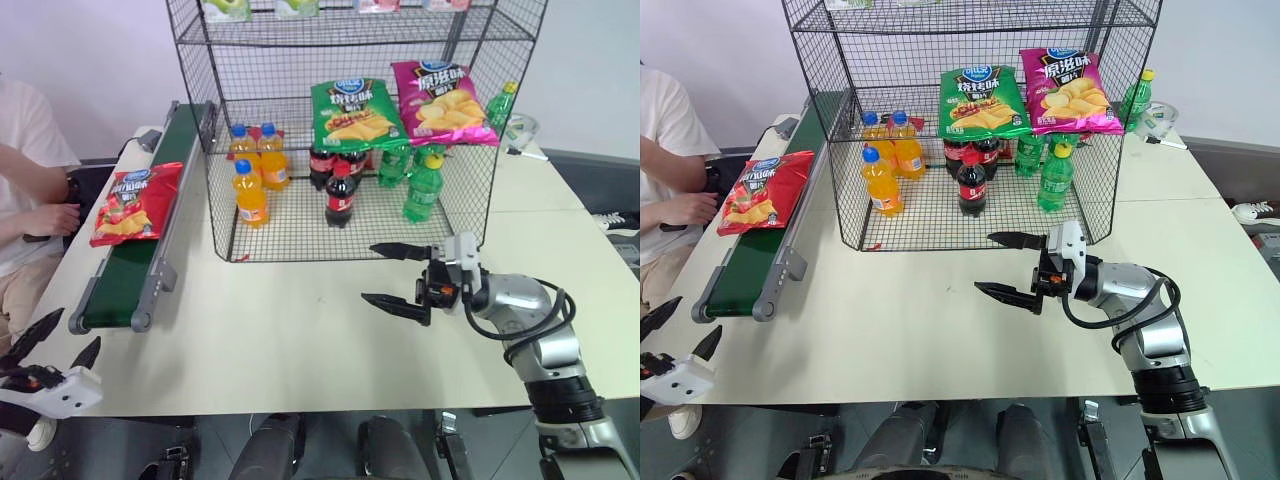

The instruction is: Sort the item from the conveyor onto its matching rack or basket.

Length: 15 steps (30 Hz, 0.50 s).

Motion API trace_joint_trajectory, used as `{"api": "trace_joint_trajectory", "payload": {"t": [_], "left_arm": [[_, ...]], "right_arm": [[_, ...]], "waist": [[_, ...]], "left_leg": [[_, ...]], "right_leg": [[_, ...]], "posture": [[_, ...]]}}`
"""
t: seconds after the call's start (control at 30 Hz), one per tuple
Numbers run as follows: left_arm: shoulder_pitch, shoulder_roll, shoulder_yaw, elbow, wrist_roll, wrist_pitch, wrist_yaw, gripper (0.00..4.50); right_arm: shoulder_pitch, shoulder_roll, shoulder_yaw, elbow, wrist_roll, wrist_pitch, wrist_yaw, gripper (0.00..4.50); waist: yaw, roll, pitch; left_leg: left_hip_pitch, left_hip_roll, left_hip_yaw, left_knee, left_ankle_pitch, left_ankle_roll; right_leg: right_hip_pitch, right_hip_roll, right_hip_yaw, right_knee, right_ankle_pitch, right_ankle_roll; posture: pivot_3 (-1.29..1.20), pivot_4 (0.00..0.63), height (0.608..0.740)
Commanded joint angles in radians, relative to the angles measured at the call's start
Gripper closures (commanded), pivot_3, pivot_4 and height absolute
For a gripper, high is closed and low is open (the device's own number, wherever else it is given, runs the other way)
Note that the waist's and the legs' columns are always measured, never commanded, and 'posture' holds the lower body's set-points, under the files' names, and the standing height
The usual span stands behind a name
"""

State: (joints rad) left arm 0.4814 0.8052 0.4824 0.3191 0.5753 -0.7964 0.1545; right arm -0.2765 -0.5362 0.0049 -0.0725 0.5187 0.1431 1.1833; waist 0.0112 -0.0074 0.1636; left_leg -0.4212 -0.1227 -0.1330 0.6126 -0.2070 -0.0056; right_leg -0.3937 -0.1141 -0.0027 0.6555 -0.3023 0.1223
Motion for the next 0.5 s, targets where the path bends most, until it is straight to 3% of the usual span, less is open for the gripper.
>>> {"api": "trace_joint_trajectory", "payload": {"t": [0.03,0.5], "left_arm": [[0.007,0.021,-0.001,-0.003,-0.025,-0.003,0.006,0.23],[0.005,0.031,-0.016,0.003,-0.041,0.011,0.010,0.23]], "right_arm": [[0.001,0.005,-0.008,-0.018,0.003,-0.017,-0.001,0.00],[-0.006,0.007,-0.008,-0.005,-0.010,-0.028,-0.005,0.00]], "waist": [[0.000,0.000,0.000],[-0.001,0.000,0.000]], "left_leg": [[0.000,0.000,0.000,0.000,0.000,0.000],[0.000,0.000,0.000,0.000,0.000,0.000]], "right_leg": [[0.000,0.000,0.000,0.000,0.000,0.000],[0.000,0.000,0.000,0.000,0.000,0.000]], "posture": [[0.00,0.150,0.740],[0.00,0.150,0.740]]}}
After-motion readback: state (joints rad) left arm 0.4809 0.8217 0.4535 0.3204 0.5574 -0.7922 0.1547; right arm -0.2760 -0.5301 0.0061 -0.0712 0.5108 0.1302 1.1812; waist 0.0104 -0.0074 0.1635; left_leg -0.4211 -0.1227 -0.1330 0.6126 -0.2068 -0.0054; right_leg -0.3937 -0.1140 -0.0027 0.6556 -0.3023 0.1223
